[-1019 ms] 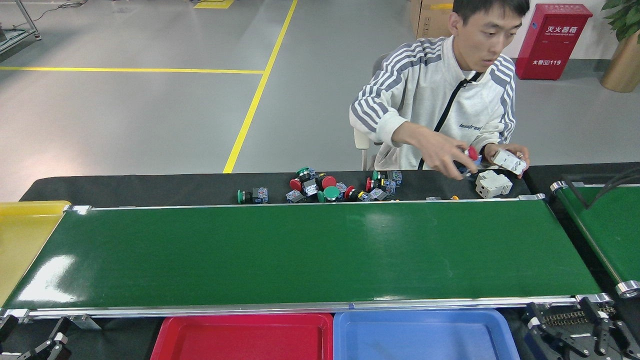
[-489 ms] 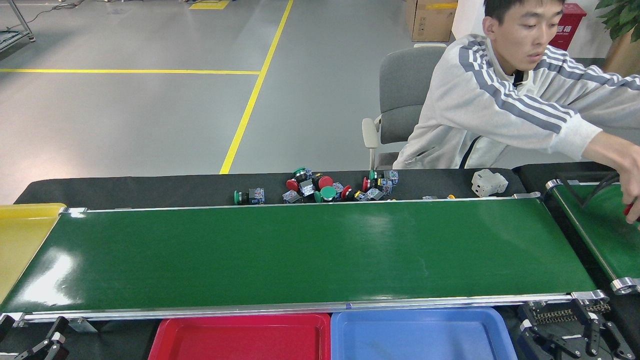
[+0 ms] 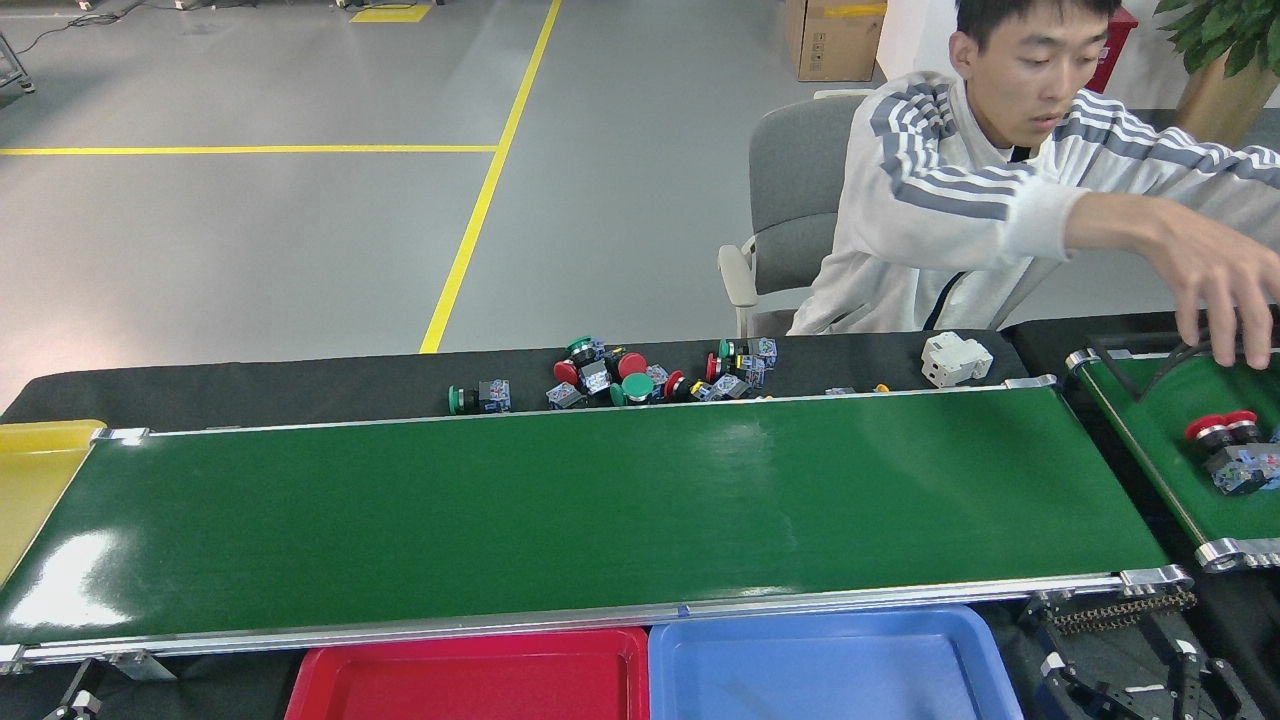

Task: Pick switch part from conveyor to tray

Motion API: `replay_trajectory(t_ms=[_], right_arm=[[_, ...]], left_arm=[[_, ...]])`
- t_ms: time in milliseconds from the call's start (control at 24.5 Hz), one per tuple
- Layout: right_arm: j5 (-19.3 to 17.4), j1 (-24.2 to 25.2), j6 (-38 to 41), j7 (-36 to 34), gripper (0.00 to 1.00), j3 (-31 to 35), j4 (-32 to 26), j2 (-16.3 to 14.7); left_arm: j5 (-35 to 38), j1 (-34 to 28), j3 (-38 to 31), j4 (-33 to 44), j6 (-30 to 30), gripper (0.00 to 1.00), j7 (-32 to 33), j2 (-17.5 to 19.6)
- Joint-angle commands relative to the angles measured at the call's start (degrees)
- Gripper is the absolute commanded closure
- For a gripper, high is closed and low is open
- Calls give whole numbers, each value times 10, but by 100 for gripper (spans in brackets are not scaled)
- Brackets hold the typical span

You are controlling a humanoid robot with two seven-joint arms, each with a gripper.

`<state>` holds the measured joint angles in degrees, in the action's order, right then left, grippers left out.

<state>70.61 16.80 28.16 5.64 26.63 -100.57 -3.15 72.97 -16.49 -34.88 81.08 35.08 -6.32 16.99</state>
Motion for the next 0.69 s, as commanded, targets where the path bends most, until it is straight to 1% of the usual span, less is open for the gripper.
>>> replay_trajectory(t_ms=[0, 82, 122, 204, 285, 408, 489, 652], right_arm=[[-4, -5, 1, -5, 1, 4, -6, -9], [-4, -7, 1, -5, 1, 4, -6, -9], [-4, -7, 1, -5, 1, 4, -6, -9], [-3, -7, -1, -5, 1, 4, -6, -8], [-3, -6, -4, -2, 1, 4, -6, -7], [-3, -6, -6, -2, 1, 4, -6, -9], [-3, -6, -6, -2, 1, 4, -5, -9], [-3, -6, -4, 5, 1, 4, -5, -7]], left_arm=[[-9, -12, 3, 7, -2, 0, -4, 21], [-27, -27, 7, 13, -16, 0, -4, 37], [-40, -33, 16, 25, -35, 0, -4, 40], [-60, -51, 50, 42, -72, 0, -4, 47], [-78, -59, 68, 58, -87, 0, -4, 60], [-83, -70, 71, 76, -89, 0, -4, 61], [-80, -69, 86, 87, -94, 0, -4, 62], [-76, -65, 123, 107, -145, 0, -3, 64]])
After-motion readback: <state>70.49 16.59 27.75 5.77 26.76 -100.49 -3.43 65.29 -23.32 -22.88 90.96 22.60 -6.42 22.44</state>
